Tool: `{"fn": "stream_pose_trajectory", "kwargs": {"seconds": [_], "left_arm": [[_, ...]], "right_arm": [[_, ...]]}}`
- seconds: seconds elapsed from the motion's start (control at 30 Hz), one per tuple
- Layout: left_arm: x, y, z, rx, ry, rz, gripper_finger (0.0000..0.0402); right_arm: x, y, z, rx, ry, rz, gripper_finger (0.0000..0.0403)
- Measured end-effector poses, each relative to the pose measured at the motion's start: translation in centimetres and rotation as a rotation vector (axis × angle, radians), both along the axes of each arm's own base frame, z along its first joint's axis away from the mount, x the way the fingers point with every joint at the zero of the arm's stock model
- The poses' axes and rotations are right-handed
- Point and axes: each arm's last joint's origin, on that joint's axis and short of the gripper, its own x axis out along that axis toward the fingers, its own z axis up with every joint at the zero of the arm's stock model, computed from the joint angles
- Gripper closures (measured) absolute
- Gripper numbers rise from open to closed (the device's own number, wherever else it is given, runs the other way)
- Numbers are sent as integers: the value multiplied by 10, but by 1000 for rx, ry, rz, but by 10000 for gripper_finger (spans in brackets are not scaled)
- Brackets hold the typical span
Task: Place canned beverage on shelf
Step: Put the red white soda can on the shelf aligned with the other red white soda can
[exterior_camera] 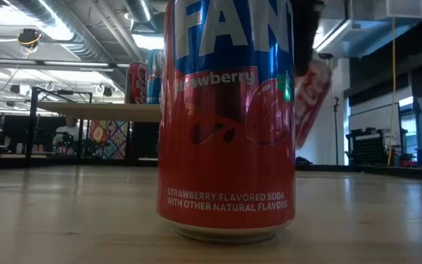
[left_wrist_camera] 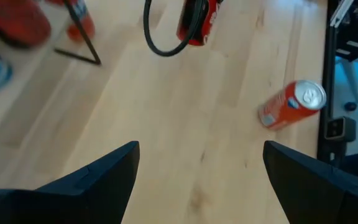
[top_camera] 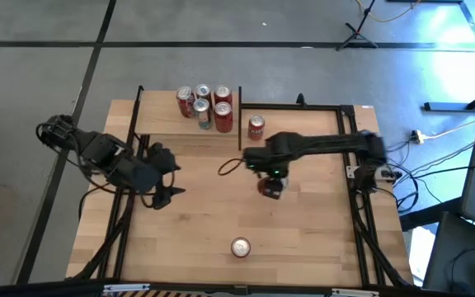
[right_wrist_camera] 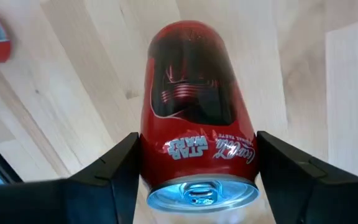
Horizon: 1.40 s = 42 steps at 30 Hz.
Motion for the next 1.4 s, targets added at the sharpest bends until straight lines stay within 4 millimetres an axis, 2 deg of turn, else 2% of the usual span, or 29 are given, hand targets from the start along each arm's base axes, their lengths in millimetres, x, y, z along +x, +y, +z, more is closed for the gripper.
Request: {"fn": "stream_pose_trajectory", "kwargs": {"seconds": [0.13, 0.3, 0.43, 0.7, 0.77, 0.93, 1.03, 1.2, 1.4], "left_arm": [[-21, -3, -18, -65, -10, 1, 72], [-31, -6, -32, -89, 3, -32, 72], [-30, -7, -36, -82, 15, -34, 72], [-29, -7, -37, -78, 20, -34, 72], [-29, -7, -37, -77, 21, -35, 72], [-29, -7, -37, -76, 21, -36, 72], [-29, -7, -37, -71, 21, -42, 72], [-25, -9, -35, -77, -28, -52, 72], [-8, -19, -35, -55, -99, -60, 72]], "right_arm": [[30, 1, -15, 13, 93, 6, 158], [56, 4, -36, 61, 116, 3, 158], [61, 4, -48, 74, 155, -7, 158], [62, 4, -49, 79, 161, -39, 158], [63, 4, -50, 78, 153, -39, 141], [68, 8, -52, 85, 112, -43, 59], [70, 11, -54, 109, 99, -37, 23], [63, 18, -34, 99, 40, 9, 11], [34, 39, 23, -37, -123, 104, 18]]}}
